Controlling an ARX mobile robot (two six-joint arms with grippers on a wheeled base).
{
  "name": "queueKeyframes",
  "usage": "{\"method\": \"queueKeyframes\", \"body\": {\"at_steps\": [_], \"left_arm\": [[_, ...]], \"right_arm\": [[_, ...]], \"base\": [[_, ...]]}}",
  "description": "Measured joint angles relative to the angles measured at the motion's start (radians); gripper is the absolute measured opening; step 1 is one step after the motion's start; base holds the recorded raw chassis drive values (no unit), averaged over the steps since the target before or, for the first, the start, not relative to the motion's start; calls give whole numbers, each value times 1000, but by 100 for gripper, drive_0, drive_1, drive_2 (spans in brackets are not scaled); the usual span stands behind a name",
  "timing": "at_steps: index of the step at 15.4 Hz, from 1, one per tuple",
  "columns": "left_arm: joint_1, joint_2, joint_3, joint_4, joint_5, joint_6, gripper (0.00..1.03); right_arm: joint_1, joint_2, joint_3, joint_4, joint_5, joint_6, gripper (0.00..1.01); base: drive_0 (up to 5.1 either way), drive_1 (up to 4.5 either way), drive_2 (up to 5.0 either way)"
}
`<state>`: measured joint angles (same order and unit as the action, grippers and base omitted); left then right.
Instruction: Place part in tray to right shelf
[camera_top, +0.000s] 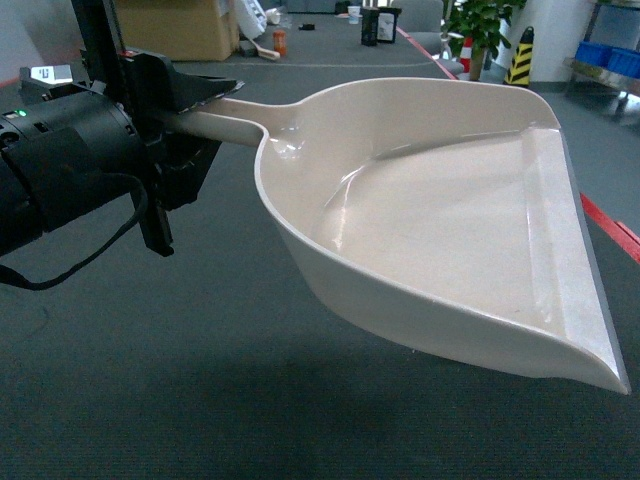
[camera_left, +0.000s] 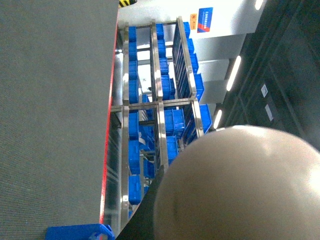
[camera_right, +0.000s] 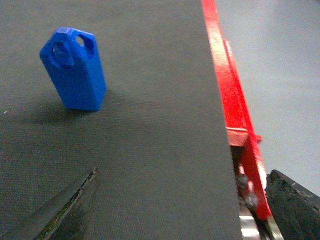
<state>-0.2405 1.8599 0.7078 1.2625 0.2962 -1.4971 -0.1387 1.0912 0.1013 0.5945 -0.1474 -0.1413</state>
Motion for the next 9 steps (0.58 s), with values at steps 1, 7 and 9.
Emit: {"method": "queueKeyframes", "body": {"at_steps": [1,7,9], "left_arm": [[0,0,0,0,0,0,16],[0,0,0,1,0,0,16],[0,0,0,1,0,0,16]], "right_arm": [[10,60,12,48,-8,-2,98],[81,356,114,256,-27,-10,98],[107,429,148,280,-29,-10,98]], "base": [[0,0,0],[0,0,0],[0,0,0]]}}
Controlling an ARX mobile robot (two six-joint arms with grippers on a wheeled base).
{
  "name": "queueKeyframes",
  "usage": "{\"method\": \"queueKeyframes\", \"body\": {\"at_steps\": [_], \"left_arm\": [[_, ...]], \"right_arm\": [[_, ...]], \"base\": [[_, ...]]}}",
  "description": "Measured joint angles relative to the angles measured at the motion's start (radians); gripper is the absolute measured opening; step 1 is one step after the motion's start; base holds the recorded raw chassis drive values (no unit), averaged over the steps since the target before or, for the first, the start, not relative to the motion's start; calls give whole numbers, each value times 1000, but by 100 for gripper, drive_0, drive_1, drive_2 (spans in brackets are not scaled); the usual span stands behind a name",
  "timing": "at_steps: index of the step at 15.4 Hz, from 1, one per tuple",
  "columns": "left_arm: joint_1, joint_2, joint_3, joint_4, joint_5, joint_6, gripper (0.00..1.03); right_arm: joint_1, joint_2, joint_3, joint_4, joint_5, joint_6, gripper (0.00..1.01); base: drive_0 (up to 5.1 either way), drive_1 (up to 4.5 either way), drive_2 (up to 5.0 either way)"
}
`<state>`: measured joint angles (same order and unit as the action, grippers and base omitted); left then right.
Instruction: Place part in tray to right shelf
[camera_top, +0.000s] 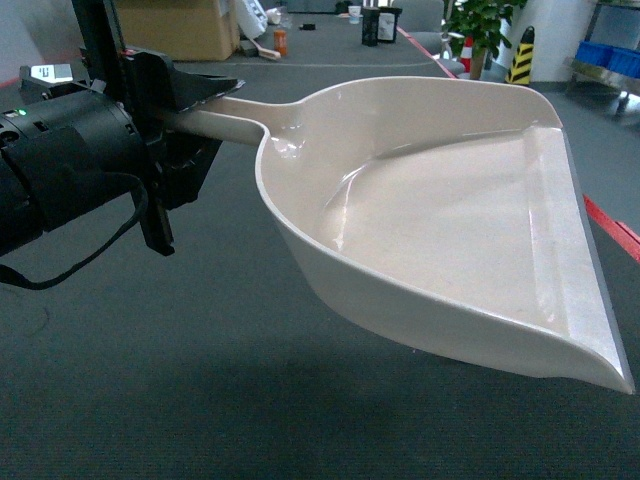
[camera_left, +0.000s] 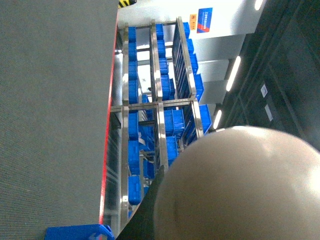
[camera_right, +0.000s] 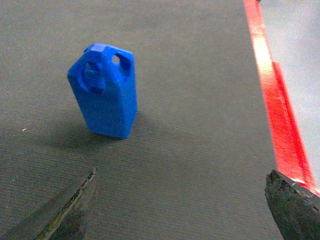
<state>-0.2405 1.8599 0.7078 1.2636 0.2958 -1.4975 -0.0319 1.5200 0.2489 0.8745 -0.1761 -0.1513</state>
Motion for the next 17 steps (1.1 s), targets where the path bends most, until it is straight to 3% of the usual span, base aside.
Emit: {"method": "queueKeyframes", "body": {"at_steps": [7,9,10,11,13,16,17], "left_arm": [[0,0,0,0,0,0,16],[0,0,0,1,-6,-1,16],[6,0,0,1,-14,0,15],[1,0,0,1,0,-12,15],[0,0,0,1,0,-14,15],[0,0,0,1,0,-13,15],[0,0,0,0,0,-13,15]], "right_arm": [[99,225,147,-24,14,13,98],[218,426,397,-33,99,93,98],[256,488,459,-22,191,118,77],[251,440,402,-19,206,137,48],[196,286,290,-54,203,145,47],[96,-84,208,-247,124,175,47],[90,-214,217,-314,92,201,47]], "base": [[0,0,0],[0,0,0],[0,0,0],[0,0,0],[0,0,0],[0,0,0],[0,0,0]]}}
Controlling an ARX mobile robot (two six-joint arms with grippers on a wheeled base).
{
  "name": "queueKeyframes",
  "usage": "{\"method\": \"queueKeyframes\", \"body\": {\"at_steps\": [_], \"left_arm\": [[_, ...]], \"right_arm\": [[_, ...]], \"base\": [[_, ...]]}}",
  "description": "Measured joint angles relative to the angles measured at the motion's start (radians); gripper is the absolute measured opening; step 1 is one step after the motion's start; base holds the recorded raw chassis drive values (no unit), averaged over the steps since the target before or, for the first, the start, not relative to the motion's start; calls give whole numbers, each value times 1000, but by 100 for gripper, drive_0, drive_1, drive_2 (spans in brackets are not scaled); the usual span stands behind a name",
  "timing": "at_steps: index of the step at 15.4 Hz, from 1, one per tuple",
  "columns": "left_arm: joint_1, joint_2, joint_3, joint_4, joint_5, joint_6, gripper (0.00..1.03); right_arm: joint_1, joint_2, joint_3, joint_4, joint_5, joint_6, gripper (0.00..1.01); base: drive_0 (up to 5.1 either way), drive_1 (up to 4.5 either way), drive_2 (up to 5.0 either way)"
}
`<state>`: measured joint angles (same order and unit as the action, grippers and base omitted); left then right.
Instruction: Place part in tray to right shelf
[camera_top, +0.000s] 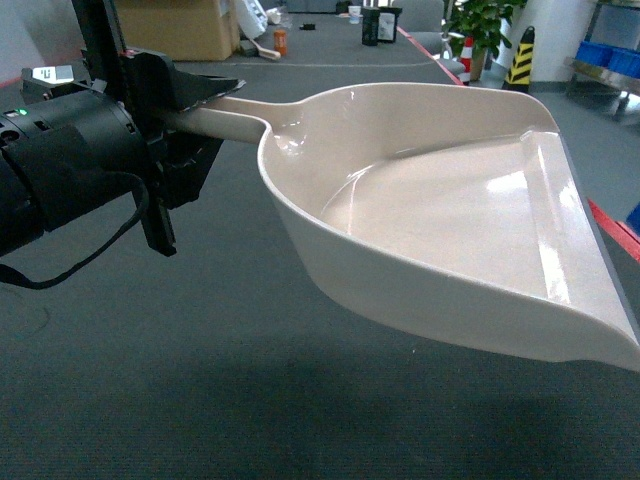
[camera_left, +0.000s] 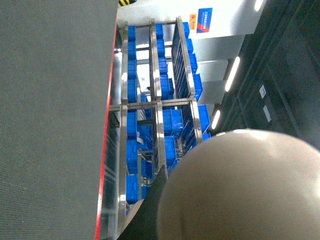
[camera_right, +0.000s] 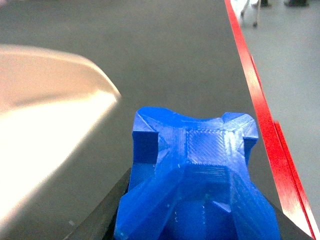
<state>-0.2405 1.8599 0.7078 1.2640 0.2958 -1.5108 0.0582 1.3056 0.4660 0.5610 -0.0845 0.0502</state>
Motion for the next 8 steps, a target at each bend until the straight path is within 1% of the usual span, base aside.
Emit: {"method": "queueKeyframes", "body": {"at_steps": [1,2,3,4,5,6,7,8], "left_arm": [[0,0,0,0,0,0,15],[0,0,0,0,0,0,15],[0,0,0,0,0,0,15],[0,0,0,0,0,0,15],[0,0,0,0,0,0,15],[0,0,0,0,0,0,14],[0,0,0,0,0,0,14],[0,0,0,0,0,0,14]], "right_arm": [[18,-108,28,-36,-16,29,47],[109,-204,118,-30,-11,79,47],[193,-188,170,-11,6,97,47],[292,-120,205,3,45,103,47],[366,-40,222,0,73,112,47],[422,36,238,-6,100,115,47],[455,90,255,-20,104,135,47],[467,102,255,-11,102,145,57]], "base": [[0,0,0],[0,0,0],[0,0,0],[0,0,0],[0,0,0],[0,0,0],[0,0,0],[0,0,0]]}}
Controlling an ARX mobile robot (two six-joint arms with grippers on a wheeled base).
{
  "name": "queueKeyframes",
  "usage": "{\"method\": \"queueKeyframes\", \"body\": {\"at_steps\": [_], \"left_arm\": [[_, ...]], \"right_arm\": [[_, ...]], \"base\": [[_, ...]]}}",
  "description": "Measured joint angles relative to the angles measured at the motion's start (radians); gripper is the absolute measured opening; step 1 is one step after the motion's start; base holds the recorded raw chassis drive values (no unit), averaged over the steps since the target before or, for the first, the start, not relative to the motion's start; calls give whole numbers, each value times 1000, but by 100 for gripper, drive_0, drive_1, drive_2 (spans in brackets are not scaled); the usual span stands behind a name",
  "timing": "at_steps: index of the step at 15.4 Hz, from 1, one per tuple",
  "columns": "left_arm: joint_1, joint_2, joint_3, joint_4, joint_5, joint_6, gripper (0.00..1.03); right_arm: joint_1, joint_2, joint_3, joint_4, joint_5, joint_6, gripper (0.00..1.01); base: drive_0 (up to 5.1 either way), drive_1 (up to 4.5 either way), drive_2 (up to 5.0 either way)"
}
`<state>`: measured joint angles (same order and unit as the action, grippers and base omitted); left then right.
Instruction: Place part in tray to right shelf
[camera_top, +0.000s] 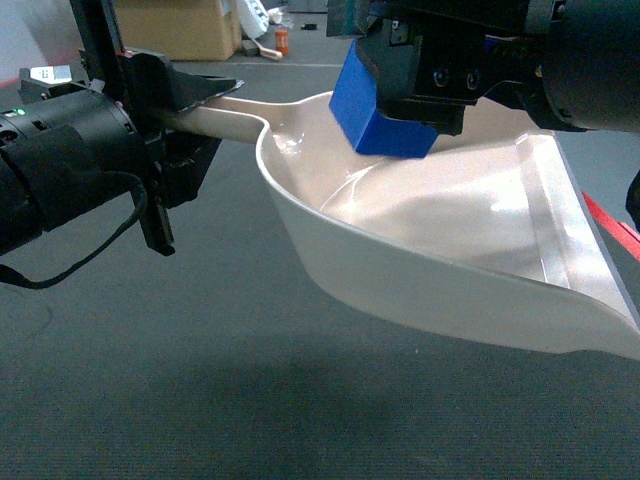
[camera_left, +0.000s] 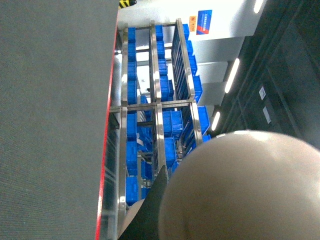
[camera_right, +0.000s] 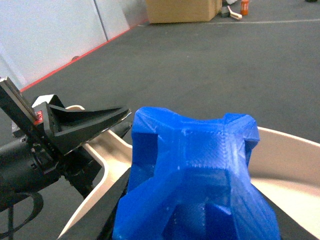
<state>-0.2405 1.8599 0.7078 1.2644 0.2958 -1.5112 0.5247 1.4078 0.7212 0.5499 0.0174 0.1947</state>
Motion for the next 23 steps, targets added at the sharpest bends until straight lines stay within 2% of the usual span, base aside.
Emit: {"method": "queueKeyframes", "body": {"at_steps": [2,3,4,6,7,8,10,13,19,20,21,22,23], "left_arm": [[0,0,0,-5,-3,7,14],[0,0,0,-2,0,10,14],[0,0,0,-2,1,11,14],[0,0,0,-2,0,11,14],[0,0,0,-2,-2,11,14],[0,0,0,-2,0,11,14],[0,0,0,-2,0,11,14],[-2,0,0,-2,0,11,14],[0,0,0,-2,0,11,14],[0,0,0,-2,0,11,14],[0,0,0,-2,0,11,14],[0,0,0,-2,0,11,14],[0,0,0,-3,0,11,14]], "right_arm": [[-21,-64,0,-7,11,3,82],[-56,-126,-3,-17,15,-5,95],[-86,-176,-14,-18,24,-14,100],[-166,-294,-57,-59,34,-62,98],[-212,-345,-85,-64,36,-101,98],[-270,-409,-117,-92,23,-148,98],[-361,-529,-192,-91,-38,-228,98],[-361,-541,-190,-88,-50,-267,98],[-361,-534,-191,-87,-51,-275,98],[-359,-536,-189,-106,-40,-272,97],[-348,-570,-192,-218,77,-246,85],[-354,-600,-232,-215,124,-232,76],[-373,-631,-280,-201,125,-223,67]], "base": [[0,0,0],[0,0,0],[0,0,0],[0,0,0],[0,0,0],[0,0,0],[0,0,0],[0,0,0],[0,0,0],[0,0,0],[0,0,0],[0,0,0],[0,0,0]]}}
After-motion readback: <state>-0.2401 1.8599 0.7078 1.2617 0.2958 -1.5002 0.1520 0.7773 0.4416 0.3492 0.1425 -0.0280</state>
